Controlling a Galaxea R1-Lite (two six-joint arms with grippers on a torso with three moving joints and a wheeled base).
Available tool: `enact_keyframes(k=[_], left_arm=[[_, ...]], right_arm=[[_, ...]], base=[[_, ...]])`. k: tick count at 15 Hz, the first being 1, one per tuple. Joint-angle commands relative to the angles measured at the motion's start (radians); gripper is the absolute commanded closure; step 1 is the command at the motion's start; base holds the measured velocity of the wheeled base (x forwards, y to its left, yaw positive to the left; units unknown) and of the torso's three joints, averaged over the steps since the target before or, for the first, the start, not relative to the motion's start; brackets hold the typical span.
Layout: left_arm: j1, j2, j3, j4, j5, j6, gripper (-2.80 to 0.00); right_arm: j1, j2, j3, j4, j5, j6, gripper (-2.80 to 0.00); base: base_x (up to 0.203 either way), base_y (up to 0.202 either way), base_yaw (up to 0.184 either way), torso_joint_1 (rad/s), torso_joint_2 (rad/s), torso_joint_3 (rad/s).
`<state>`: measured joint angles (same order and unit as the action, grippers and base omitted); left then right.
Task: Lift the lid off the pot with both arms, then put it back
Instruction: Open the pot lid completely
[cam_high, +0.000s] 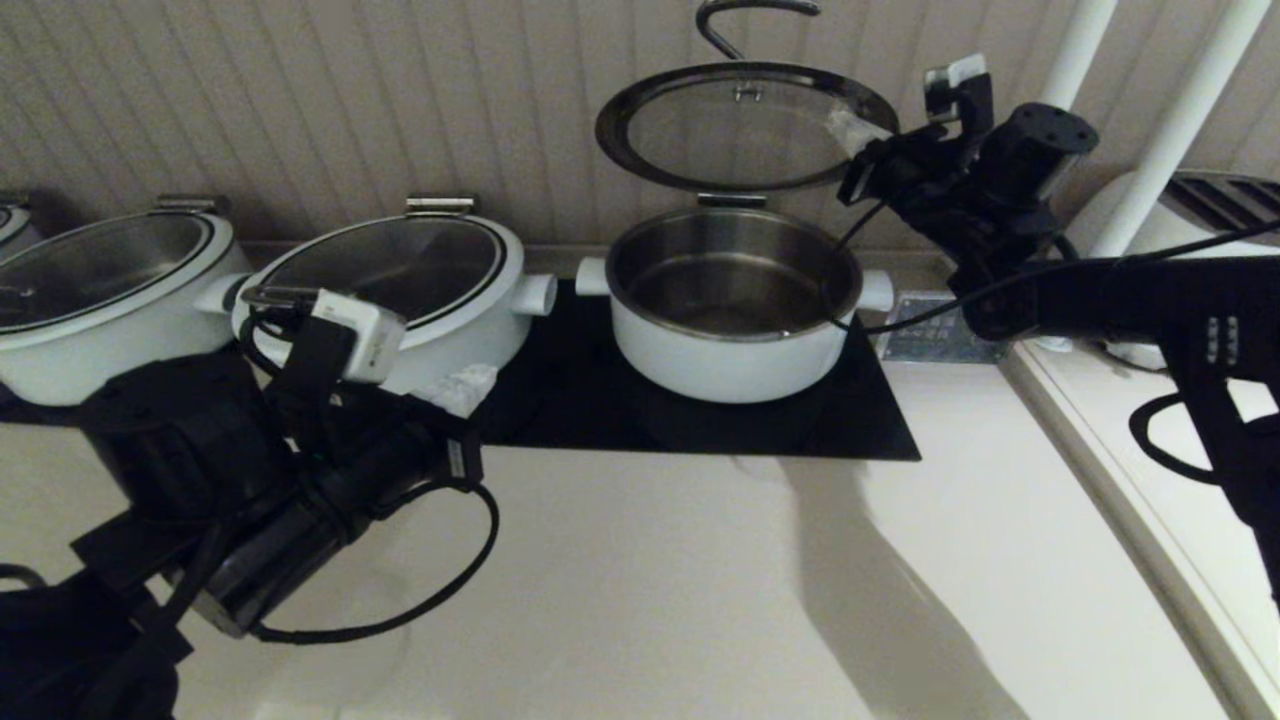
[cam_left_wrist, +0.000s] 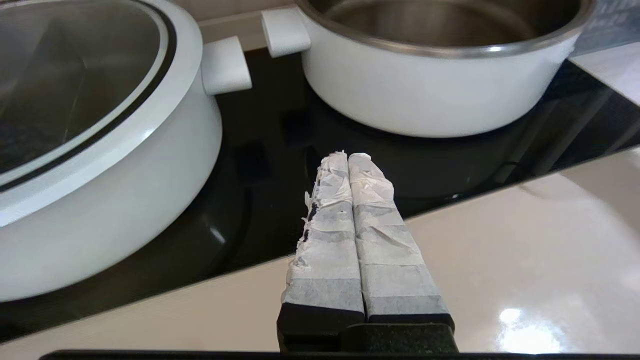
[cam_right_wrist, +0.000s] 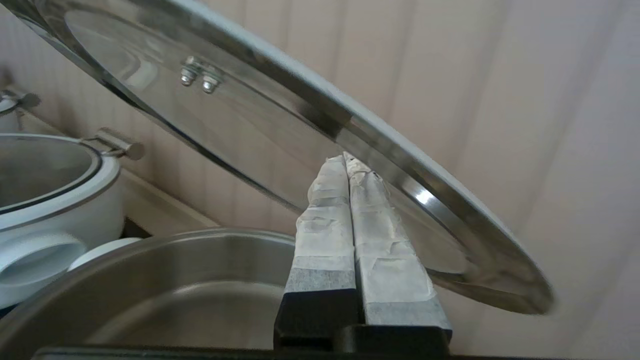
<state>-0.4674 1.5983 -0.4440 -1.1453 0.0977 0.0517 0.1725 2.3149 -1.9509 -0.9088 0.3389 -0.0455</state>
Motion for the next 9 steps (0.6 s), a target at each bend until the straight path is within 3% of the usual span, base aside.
enact_keyframes(k=[1,9], left_arm=[[0.0,-0.006,0.005,-0.007,0.001,0.0,0.0],[0.001,-0.023,0.007,-0.007,0.002,0.0,0.0]], right_arm=[[-0.007,-0.014,-0.002,-0.006,0.003,0.0,0.0],[-0.008,-0.046,-0.002,-0.006,0.003,0.001,0.0]], base=[[0.0,0.0,0.0,0.0,0.0,0.0],[0.0,0.0,0.0,0.0,0.0,0.0]])
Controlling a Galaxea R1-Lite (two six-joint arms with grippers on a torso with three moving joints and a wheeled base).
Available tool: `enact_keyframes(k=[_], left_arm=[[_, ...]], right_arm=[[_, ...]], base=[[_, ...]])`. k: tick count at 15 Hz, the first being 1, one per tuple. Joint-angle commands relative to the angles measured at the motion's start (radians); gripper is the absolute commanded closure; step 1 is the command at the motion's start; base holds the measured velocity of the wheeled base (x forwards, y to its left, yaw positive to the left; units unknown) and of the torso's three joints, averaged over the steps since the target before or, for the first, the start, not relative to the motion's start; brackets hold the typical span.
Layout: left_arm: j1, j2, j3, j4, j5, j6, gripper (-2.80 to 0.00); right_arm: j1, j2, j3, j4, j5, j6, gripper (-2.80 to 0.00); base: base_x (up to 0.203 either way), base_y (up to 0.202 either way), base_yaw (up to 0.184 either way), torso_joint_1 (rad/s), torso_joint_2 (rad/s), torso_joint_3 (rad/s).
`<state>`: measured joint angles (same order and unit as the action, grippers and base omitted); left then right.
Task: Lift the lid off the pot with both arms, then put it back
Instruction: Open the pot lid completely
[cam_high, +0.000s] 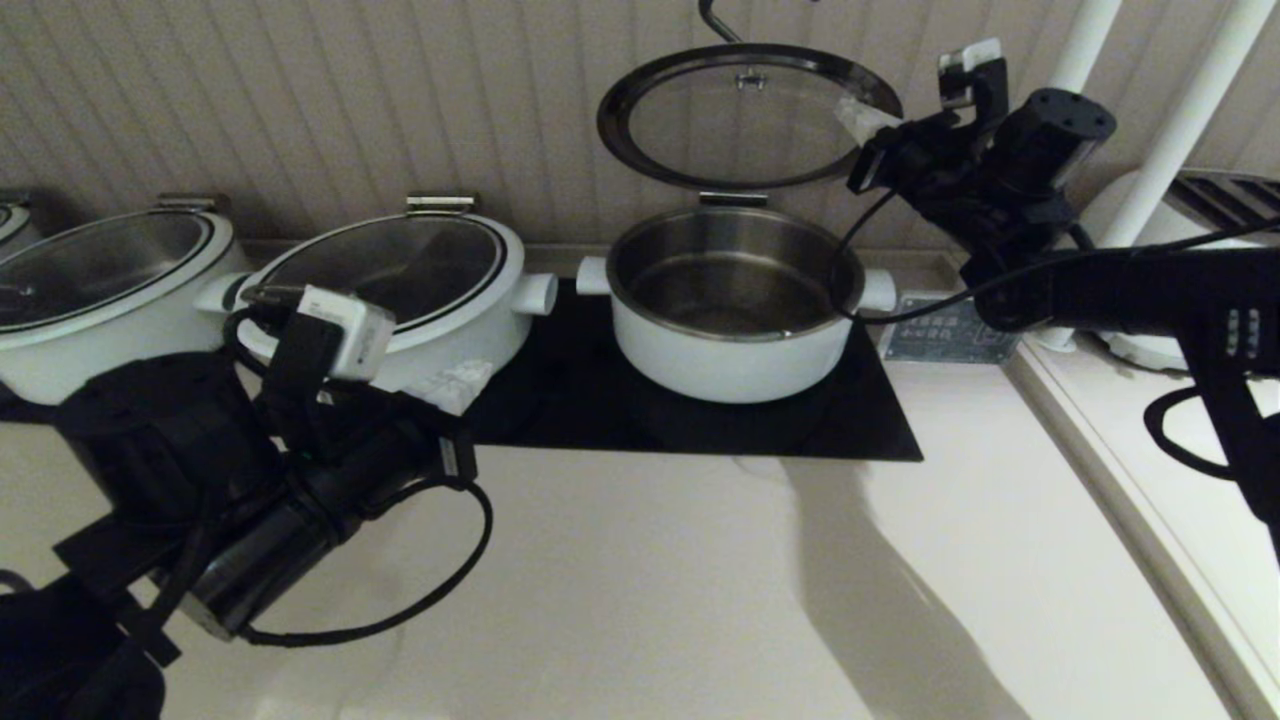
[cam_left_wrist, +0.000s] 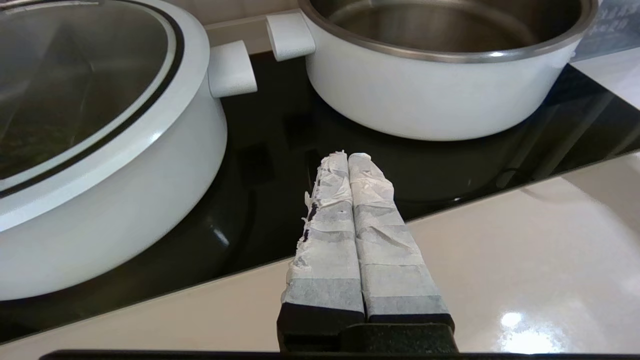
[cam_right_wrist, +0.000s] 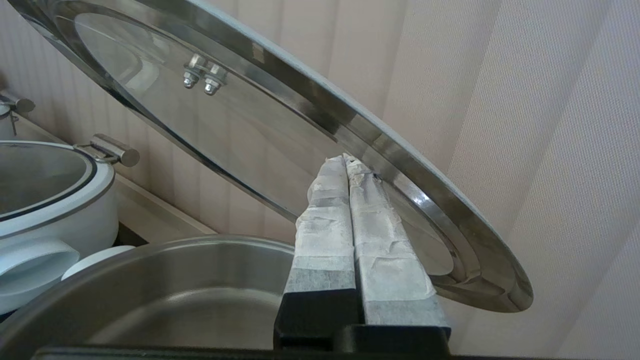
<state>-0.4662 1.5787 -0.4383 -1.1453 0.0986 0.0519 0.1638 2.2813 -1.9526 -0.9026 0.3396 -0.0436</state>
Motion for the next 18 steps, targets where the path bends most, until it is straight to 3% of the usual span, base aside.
enact_keyframes(k=[1,18], left_arm=[[0.0,-0.009,0.006,-0.007,0.001,0.0,0.0],[0.031,-0.082,0.081,-0.007,0.001,0.0,0.0]], right_arm=[[0.0,-0.019,0.0,-0.012,0.003,-0.001,0.0],[0.002,-0.042,0.001,-0.012,0.004,-0.001,0.0]], base=[[0.0,0.0,0.0,0.0,0.0,0.0],[0.0,0.0,0.0,0.0,0.0,0.0]])
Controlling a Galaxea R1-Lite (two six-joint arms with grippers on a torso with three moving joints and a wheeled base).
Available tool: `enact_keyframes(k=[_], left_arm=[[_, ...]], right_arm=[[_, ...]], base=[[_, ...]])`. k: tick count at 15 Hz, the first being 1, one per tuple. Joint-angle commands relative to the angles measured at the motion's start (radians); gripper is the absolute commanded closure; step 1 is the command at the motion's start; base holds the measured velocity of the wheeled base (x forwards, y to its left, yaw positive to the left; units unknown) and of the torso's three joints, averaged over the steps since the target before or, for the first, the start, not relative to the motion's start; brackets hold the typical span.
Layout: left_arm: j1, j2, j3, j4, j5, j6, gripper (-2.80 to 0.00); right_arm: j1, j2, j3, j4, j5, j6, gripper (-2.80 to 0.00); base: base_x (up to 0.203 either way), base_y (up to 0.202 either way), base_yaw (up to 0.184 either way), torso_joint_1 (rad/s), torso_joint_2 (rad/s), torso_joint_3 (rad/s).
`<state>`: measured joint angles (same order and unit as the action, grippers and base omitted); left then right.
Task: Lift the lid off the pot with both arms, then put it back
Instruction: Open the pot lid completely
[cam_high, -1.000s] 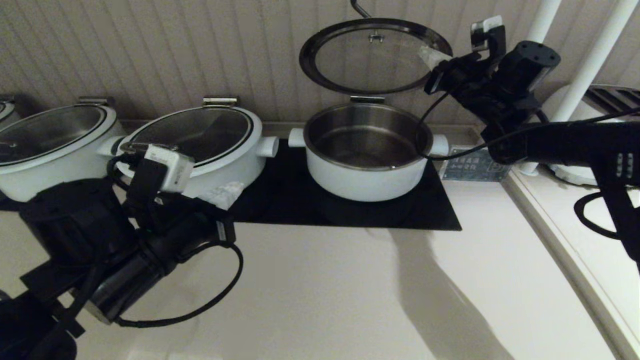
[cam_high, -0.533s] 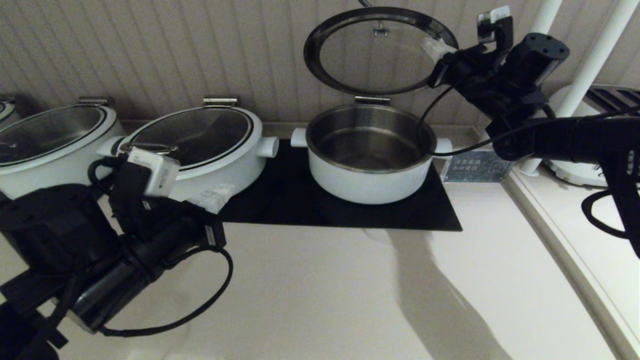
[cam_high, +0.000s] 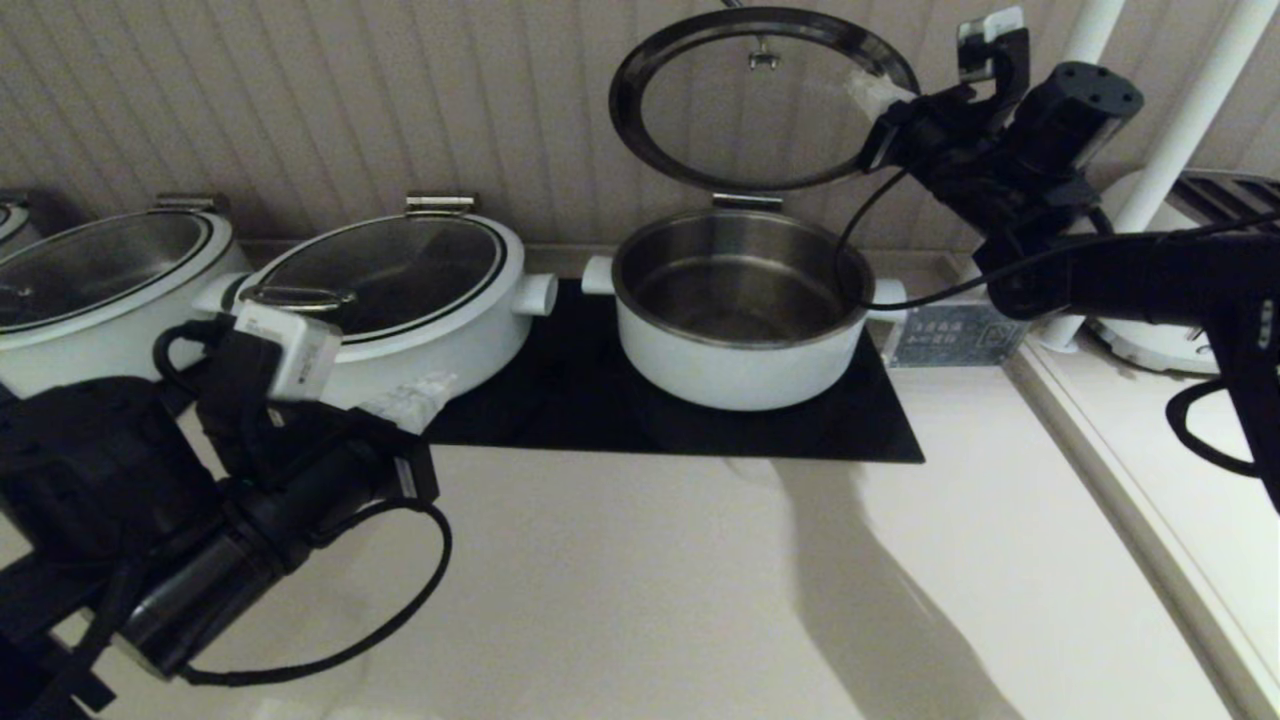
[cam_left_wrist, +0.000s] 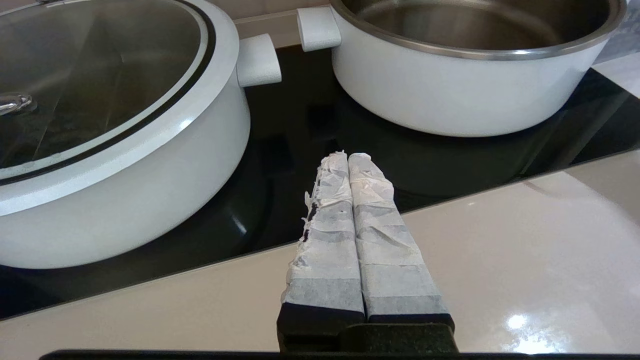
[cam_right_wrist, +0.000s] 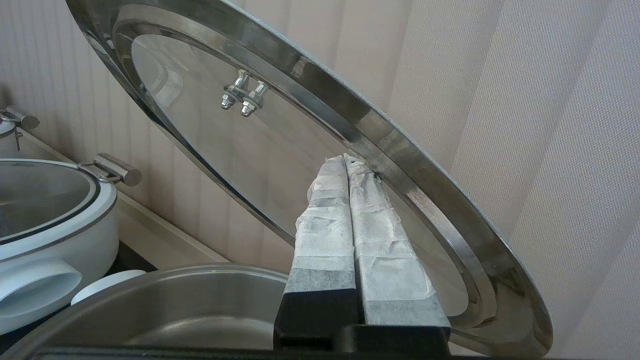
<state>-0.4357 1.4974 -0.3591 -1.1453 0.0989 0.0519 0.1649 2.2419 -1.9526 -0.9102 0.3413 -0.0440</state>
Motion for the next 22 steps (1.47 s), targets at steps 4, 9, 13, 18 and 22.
enact_keyframes(k=[4,9,13,18,22], left_arm=[[0.0,0.001,0.002,-0.007,0.001,-0.001,0.0],[0.0,0.001,0.016,-0.007,0.001,-0.001,0.0],[0.0,0.003,0.016,-0.007,0.0,-0.001,0.0],[0.0,0.002,0.016,-0.007,-0.001,-0.003,0.0],[0.0,0.003,0.016,-0.007,-0.001,-0.002,0.0]], right_arm=[[0.001,-0.001,0.006,-0.004,0.004,-0.002,0.0],[0.001,0.005,0.011,-0.019,0.003,-0.004,0.0],[0.001,0.001,0.04,-0.022,0.004,-0.005,0.0],[0.002,-0.023,0.133,-0.04,0.004,-0.019,0.0],[0.001,-0.024,0.147,-0.047,0.004,-0.019,0.0]], base=[[0.0,0.0,0.0,0.0,0.0,0.0],[0.0,0.0,0.0,0.0,0.0,0.0],[0.0,0.0,0.0,0.0,0.0,0.0],[0.0,0.0,0.0,0.0,0.0,0.0],[0.0,0.0,0.0,0.0,0.0,0.0]])
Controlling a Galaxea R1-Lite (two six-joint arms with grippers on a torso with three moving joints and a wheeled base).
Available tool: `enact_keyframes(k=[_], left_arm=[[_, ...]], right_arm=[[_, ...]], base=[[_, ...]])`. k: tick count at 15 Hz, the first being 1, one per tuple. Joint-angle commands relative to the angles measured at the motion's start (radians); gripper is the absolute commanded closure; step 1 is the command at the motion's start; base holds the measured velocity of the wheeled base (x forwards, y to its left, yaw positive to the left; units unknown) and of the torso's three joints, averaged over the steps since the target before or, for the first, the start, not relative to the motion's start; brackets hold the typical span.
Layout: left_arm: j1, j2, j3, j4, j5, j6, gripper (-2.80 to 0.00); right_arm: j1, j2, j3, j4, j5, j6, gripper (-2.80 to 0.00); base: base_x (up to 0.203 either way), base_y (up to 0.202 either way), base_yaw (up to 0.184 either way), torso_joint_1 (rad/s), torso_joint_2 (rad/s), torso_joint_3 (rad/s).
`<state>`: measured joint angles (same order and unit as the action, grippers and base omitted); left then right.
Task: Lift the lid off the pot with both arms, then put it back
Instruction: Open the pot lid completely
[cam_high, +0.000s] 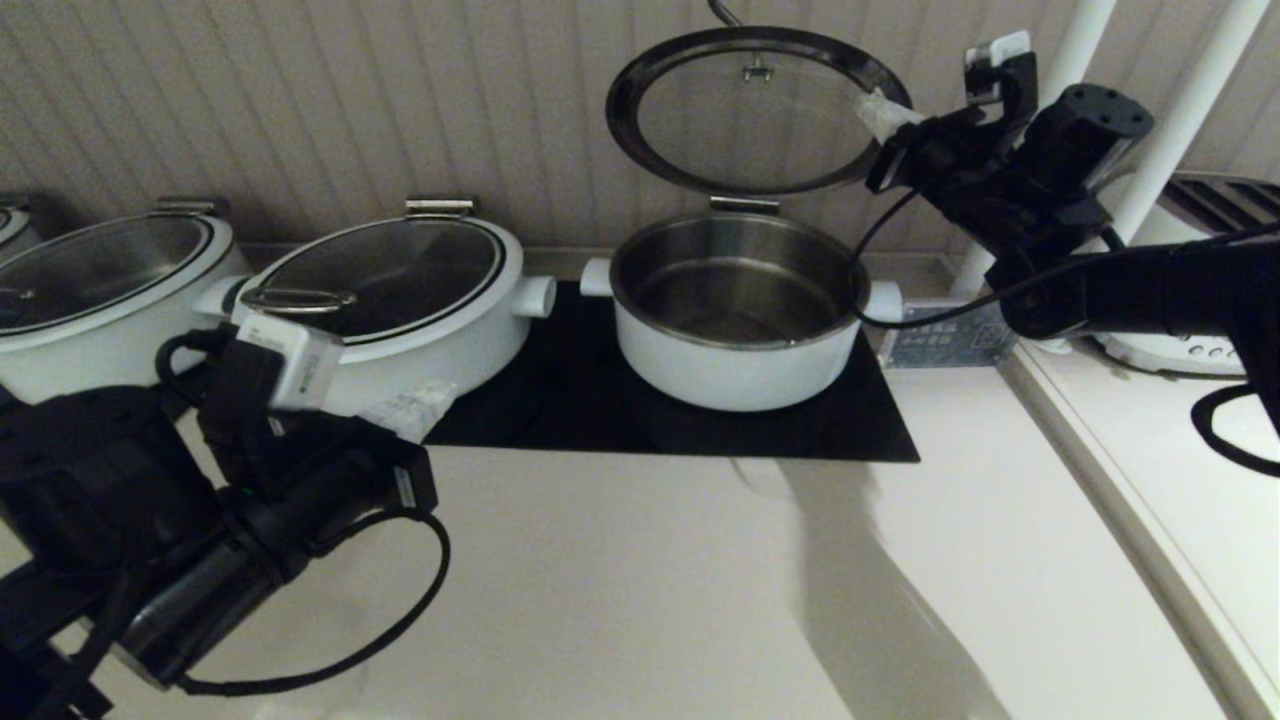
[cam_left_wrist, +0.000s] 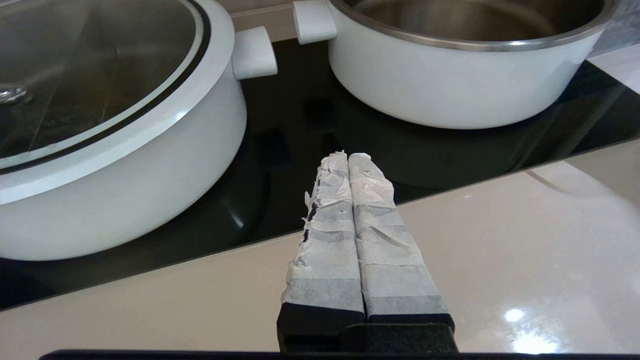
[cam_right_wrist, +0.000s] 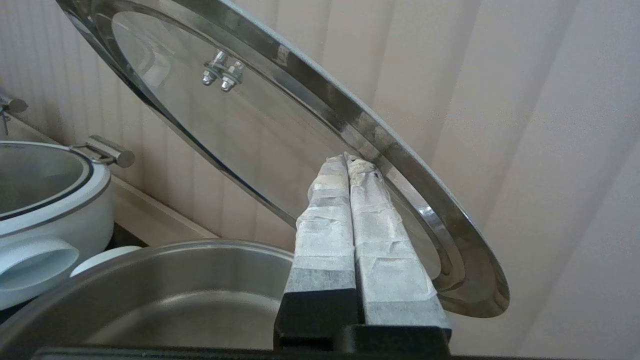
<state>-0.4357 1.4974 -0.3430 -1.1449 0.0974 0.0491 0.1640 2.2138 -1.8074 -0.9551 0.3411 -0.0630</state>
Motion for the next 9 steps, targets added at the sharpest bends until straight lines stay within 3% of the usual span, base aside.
enact_keyframes(k=[1,9], left_arm=[[0.0,0.003,0.001,-0.007,0.002,0.0,0.0],[0.0,0.004,0.001,-0.007,0.001,0.0,0.0]], right_arm=[[0.002,0.004,0.002,-0.002,0.004,-0.001,0.0],[0.003,-0.028,0.134,-0.034,0.011,0.0,0.0]], base=[[0.0,0.0,0.0,0.0,0.0,0.0],[0.0,0.0,0.0,0.0,0.0,0.0]])
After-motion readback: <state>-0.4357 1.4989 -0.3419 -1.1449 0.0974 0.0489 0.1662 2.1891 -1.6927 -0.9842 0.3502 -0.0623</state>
